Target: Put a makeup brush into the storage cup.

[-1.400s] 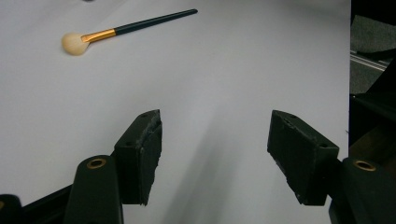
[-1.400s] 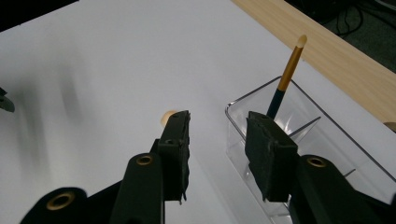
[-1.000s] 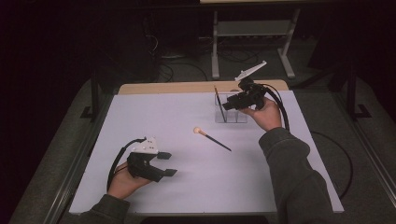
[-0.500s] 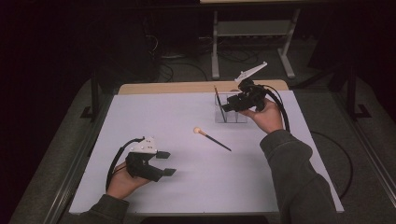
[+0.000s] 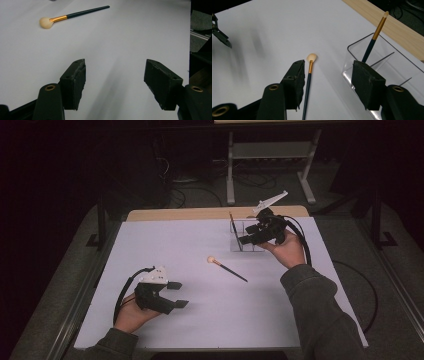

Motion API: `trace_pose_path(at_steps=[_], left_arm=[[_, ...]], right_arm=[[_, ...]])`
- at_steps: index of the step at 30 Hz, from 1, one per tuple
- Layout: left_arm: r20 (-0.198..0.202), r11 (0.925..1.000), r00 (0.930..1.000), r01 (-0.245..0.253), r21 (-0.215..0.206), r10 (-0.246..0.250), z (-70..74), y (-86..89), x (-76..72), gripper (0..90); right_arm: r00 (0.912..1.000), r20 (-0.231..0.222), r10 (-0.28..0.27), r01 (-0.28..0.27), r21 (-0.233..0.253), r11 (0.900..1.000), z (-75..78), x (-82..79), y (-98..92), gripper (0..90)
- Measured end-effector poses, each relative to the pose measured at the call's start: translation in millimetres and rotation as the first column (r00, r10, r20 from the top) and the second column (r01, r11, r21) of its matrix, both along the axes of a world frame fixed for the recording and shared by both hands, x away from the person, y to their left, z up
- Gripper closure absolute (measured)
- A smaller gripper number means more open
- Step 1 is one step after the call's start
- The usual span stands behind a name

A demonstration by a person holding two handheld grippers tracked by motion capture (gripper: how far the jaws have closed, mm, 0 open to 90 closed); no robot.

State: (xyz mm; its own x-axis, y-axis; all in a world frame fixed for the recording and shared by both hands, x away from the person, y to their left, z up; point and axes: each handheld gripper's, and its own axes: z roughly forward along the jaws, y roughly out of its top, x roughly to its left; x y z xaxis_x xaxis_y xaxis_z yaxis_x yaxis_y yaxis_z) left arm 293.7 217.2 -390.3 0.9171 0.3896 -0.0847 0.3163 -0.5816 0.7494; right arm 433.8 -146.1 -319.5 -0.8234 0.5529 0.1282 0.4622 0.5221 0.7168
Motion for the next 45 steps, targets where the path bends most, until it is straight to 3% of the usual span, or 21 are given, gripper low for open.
trace_pose_path(at_steps=[22,45], left_arm=[[0.007,0.9999,1.0,0.003,0.014,-0.004,0.8,2.4,2.3,33.0],[0.002,0.9998,0.9999,-0.016,-0.008,0.016,0.8,2.5,1.1,32.3]], right_arm=[[0.9999,-0.007,0.013,-0.013,-0.007,1.0,-10.5,-14.4,6.1,37.6],[0.9983,-0.021,0.054,-0.054,-0.014,0.998,-21.5,-26.5,20.4,34.8]])
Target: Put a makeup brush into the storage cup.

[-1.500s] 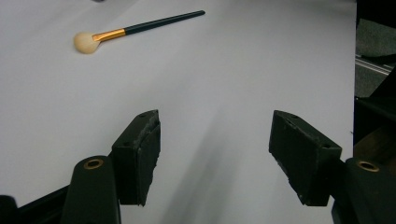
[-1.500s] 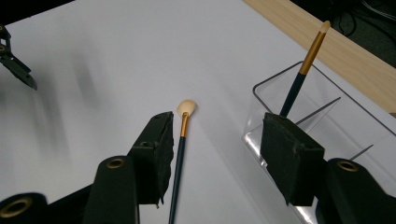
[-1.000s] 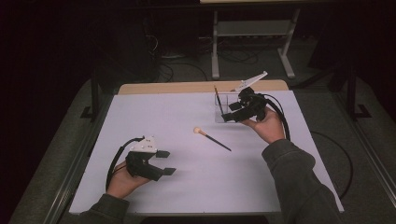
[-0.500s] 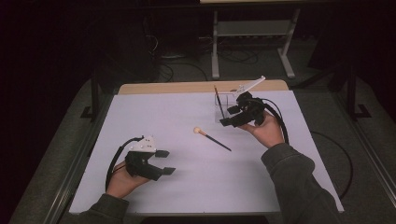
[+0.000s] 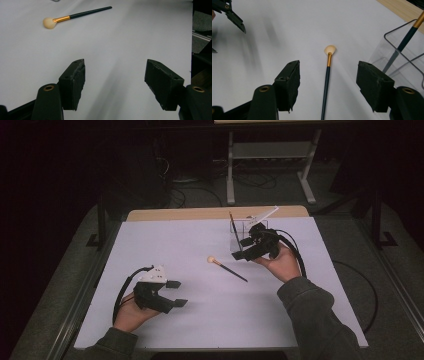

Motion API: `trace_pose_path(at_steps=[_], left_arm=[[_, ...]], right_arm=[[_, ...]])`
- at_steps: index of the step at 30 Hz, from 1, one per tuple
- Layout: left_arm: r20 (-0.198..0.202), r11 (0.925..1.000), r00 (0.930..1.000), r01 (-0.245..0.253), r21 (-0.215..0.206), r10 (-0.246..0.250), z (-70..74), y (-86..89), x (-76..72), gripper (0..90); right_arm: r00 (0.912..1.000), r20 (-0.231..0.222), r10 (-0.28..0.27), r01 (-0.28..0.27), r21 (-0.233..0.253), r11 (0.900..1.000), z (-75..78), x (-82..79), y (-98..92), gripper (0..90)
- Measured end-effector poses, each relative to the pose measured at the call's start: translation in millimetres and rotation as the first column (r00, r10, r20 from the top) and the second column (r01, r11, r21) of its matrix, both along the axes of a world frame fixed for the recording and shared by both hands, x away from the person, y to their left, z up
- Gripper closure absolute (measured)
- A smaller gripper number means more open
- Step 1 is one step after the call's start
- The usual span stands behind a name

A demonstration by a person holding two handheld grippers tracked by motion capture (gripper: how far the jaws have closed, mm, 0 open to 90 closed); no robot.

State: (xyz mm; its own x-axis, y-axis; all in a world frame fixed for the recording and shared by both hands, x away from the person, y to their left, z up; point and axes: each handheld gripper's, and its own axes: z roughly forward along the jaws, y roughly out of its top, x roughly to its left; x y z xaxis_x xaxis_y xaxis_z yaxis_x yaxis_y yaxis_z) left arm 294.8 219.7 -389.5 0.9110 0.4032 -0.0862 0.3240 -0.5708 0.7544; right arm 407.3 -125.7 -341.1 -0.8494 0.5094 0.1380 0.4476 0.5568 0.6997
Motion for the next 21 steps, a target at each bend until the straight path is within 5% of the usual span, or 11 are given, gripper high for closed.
trace_pose_path(at_steps=[21], left_arm=[[-0.001,1.0,1.0,0.006,0.006,-0.006,-0.2,0.9,0.5,32.2]], right_arm=[[0.9992,-0.03,0.025,-0.026,-0.019,0.999,-12.4,0.5,14.7,35.5]])
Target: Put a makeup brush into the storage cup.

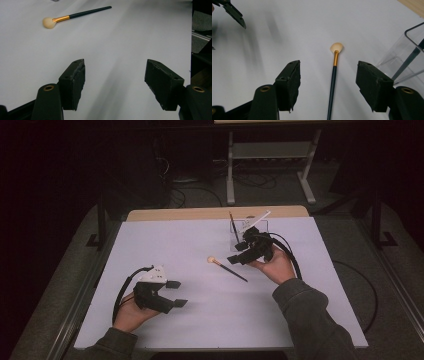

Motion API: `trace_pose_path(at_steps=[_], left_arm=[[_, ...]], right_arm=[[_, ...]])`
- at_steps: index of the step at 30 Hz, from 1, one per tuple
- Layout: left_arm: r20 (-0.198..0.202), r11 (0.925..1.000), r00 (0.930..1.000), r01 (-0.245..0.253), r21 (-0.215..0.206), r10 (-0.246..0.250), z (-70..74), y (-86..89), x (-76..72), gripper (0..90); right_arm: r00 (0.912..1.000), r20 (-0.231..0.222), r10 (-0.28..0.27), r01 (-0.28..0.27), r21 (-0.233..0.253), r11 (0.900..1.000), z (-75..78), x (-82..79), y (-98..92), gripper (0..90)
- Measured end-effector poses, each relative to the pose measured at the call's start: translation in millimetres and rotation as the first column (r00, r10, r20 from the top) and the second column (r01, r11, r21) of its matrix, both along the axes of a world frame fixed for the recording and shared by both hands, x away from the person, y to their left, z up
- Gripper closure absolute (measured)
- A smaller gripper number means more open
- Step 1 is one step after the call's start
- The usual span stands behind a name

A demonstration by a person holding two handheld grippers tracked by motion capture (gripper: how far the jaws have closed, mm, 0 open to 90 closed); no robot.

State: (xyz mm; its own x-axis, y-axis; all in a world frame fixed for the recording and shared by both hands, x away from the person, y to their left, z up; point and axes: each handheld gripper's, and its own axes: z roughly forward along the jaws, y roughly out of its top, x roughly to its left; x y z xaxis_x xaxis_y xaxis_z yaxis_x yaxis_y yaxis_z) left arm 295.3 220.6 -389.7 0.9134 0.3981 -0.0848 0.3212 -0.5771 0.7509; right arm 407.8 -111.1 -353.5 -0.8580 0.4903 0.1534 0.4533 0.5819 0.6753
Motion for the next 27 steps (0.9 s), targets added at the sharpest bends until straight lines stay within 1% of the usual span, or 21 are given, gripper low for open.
trace_pose_path(at_steps=[2,3,6,8,9,10,11,13,14,15,16,17,19,21,22,27], left_arm=[[0.001,1.0,1.0,0.0,0.0,0.0,0.1,0.1,-0.1,32.2],[0.007,1.0,1.0,0.003,0.003,-0.003,0.3,0.3,-0.1,32.2],[0.0,1.0,1.0,0.003,0.005,-0.003,-0.1,0.0,-0.1,32.1],[-0.002,0.9999,1.0,0.006,0.011,-0.006,-1.1,-0.7,0.3,31.9],[-0.004,0.9999,1.0,0.007,0.012,-0.007,-1.4,-1.0,0.4,31.8],[-0.004,0.9999,1.0,0.007,0.014,-0.007,-1.5,-1.2,0.6,31.8],[-0.004,0.9999,1.0,0.006,0.013,-0.006,-1.6,-1.3,0.6,31.7],[-0.004,0.9999,1.0,0.004,0.015,-0.004,-1.5,-1.5,0.2,31.6],[-0.004,0.9999,1.0,0.001,0.011,0.0,-1.2,-1.9,-0.4,31.6],[-0.002,0.9999,1.0,0.001,0.011,-0.001,-1.2,-2.1,-0.4,31.6],[-0.001,1.0,1.0,0.001,0.01,-0.001,-1.1,-2.3,-0.4,31.6],[-0.004,1.0,1.0,0.0,0.008,0.0,-1.2,-2.5,-0.4,31.5],[-0.004,1.0,1.0,-0.002,0.006,0.003,-1.3,-2.8,-0.8,31.5],[-0.002,1.0,1.0,-0.006,0.003,0.006,-1.5,-3.5,-1.1,31.3],[0.006,0.9998,1.0,0.002,0.019,-0.002,-1.1,-2.8,-0.3,31.0],[0.003,0.9999,1.0,-0.003,0.015,0.003,-1.0,-2.2,0.0,30.2]], right_arm=[[1.0,0.007,0.002,-0.002,-0.006,1.0,-1.2,0.7,0.8,35.5],[1.0,-0.002,0.002,-0.002,-0.002,1.0,-1.4,0.4,1.8,35.6],[0.9999,-0.001,0.011,-0.011,-0.008,1.0,-3.6,0.8,5.2,35.6],[0.9998,-0.001,0.018,-0.018,-0.03,0.999,-5.8,1.0,8.4,35.6],[0.9998,-0.004,0.019,-0.019,-0.032,0.999,-6.8,0.7,9.8,35.6],[0.9996,0.004,0.027,-0.026,-0.033,0.999,-7.8,1.3,10.6,35.6],[0.9996,0.0,0.029,-0.029,-0.036,0.999,-8.4,0.7,12.6,35.9],[0.9987,0.017,0.048,-0.047,-0.044,0.998,-10.4,1.9,14.3,36.5],[0.9987,0.016,0.048,-0.048,-0.046,0.998,-11.3,2.3,15.7,36.6],[0.9991,-0.002,0.042,-0.042,-0.048,0.998,-12.0,2.4,17.6,36.8],[0.9992,-0.004,0.041,-0.041,-0.051,0.998,-12.7,2.9,18.5,37.0],[0.9988,0.009,0.049,-0.048,-0.056,0.997,-14.4,4.5,19.2,37.4],[0.9991,-0.011,0.04,-0.041,-0.061,0.997,-15.8,6.1,21.7,37.5],[0.9988,-0.01,0.048,-0.049,-0.073,0.996,-17.1,9.5,22.7,37.5],[0.9983,-0.002,0.058,-0.058,-0.084,0.995,-17.7,12.1,23.3,37.5],[0.9984,-0.007,0.056,-0.057,-0.084,0.995,-14.8,19.9,23.4,37.9]])
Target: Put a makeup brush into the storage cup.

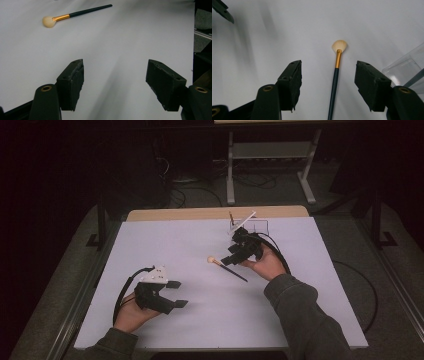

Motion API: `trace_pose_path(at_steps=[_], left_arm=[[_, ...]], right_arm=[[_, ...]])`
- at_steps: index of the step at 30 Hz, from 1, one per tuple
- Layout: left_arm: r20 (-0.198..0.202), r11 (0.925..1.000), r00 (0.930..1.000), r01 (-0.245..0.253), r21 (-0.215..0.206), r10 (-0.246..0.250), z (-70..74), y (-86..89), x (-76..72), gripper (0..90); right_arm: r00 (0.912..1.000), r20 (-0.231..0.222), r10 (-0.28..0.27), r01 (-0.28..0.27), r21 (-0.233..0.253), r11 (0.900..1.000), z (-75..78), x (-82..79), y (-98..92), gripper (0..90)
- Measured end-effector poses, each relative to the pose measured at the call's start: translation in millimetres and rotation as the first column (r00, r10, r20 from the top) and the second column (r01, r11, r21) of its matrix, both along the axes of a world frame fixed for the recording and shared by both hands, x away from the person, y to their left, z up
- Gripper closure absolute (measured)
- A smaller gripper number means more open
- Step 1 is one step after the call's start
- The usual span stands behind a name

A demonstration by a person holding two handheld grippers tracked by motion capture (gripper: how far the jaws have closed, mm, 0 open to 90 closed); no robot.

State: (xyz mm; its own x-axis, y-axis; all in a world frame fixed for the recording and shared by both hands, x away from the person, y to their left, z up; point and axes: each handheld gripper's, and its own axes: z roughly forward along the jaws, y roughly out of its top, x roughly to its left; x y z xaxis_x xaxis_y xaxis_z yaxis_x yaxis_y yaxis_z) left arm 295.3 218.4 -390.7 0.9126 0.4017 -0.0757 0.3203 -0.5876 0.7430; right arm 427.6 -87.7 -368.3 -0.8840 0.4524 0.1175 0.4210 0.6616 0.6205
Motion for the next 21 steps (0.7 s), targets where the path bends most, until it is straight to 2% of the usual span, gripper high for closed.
trace_pose_path(at_steps=[1,7,21], left_arm=[[-0.002,1.0,1.0,-0.001,-0.001,0.001,-0.3,-0.1,0.0,30.1],[0.006,1.0,1.0,-0.008,-0.003,0.008,0.3,1.5,-1.2,30.1],[0.005,0.9998,0.9998,-0.018,-0.007,0.019,1.0,4.9,-0.4,30.1]], right_arm=[[1.0,0.003,0.001,-0.001,-0.006,1.0,-0.5,2.1,0.1,38.2],[0.9986,-0.045,-0.027,0.026,-0.02,0.999,-9.6,9.9,3.0,38.4],[0.9953,-0.08,-0.055,0.049,-0.078,0.996,-31.0,17.7,14.4,46.4]])
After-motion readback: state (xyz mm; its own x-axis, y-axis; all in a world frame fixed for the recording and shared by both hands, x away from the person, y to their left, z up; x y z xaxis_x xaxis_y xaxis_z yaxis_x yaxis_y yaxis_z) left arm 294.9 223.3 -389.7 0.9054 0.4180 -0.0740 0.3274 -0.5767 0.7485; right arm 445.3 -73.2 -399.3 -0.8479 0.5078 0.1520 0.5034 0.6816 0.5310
